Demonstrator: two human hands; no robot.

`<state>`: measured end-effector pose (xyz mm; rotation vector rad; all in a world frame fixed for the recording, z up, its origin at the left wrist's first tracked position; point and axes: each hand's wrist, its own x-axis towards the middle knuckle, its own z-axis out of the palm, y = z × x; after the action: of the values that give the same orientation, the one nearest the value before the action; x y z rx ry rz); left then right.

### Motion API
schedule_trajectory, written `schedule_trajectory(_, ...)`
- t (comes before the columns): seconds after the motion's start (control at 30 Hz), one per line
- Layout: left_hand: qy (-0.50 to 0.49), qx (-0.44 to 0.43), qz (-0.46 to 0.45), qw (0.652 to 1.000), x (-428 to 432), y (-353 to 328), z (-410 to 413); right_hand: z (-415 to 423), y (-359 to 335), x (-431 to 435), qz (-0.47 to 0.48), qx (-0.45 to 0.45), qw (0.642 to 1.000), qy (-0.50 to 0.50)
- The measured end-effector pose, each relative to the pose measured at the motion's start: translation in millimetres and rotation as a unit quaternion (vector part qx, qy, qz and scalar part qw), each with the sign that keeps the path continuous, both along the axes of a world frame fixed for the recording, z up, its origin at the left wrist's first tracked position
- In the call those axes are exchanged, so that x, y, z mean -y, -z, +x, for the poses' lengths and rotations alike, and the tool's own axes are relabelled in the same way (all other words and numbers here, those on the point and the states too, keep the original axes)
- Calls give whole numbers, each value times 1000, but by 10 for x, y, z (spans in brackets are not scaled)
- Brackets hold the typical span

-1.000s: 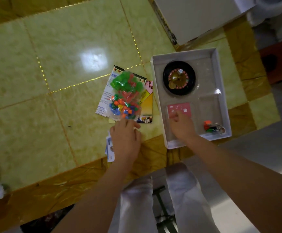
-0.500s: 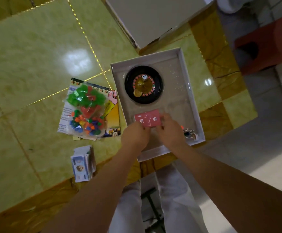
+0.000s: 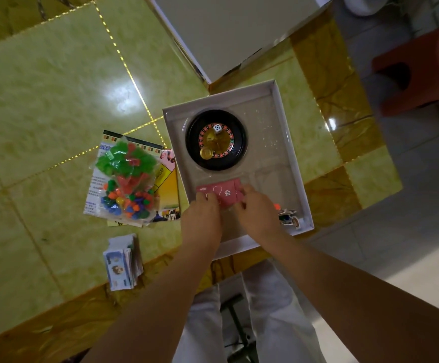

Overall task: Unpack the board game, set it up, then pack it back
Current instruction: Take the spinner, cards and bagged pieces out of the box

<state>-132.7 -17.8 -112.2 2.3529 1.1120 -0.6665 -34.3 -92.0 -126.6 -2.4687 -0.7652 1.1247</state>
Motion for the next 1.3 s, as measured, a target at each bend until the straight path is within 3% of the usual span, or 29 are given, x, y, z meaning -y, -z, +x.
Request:
schedule_trajectory(0.3,220,6,87,972,-146,84,67,64,6,97,21,3,999,-32)
schedule_trajectory(0.5,228,1,101,968,-130,96,92,-59,-6,104,-5,-36,997,-64)
schedule_trajectory(0.9,201,-20,96,975,-131,130,125,-258,82,5,0,-18,996,89)
schedule_trajectory(1.03,178,3,92,980,-131,178,87,-141,92,-40,-5,-71,985,156)
schedule_trajectory(1.3,194,8,121,973,-90,197,146,-223,86,130,8,-18,999,30)
